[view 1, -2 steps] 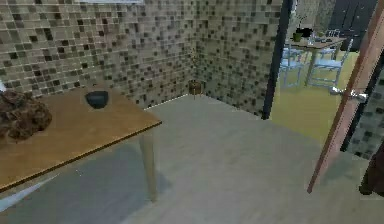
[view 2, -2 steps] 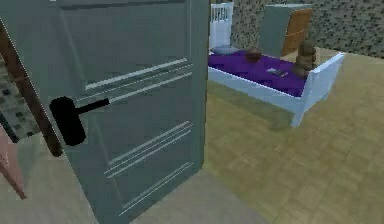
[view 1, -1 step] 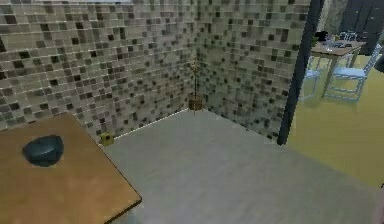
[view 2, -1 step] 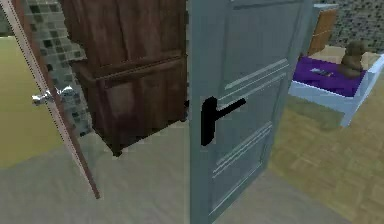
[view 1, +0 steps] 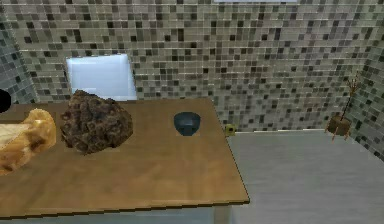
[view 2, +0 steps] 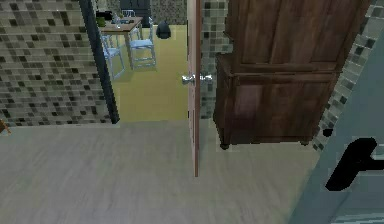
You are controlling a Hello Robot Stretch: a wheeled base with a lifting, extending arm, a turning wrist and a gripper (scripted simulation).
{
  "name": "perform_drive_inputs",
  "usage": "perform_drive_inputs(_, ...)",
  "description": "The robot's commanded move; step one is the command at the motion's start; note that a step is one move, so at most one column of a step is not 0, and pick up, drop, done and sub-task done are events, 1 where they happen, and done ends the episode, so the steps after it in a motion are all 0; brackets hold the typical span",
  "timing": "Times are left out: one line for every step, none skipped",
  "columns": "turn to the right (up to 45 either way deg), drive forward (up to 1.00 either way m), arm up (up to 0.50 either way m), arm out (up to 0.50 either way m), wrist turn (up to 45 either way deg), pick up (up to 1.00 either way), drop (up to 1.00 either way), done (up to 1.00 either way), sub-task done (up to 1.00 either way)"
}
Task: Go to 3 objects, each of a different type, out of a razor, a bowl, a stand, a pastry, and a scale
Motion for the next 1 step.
perform_drive_inputs(0.0, 0.0, 0.0, 0.0, 0.0, 0.0, 0.0, 1.0, 0.0)
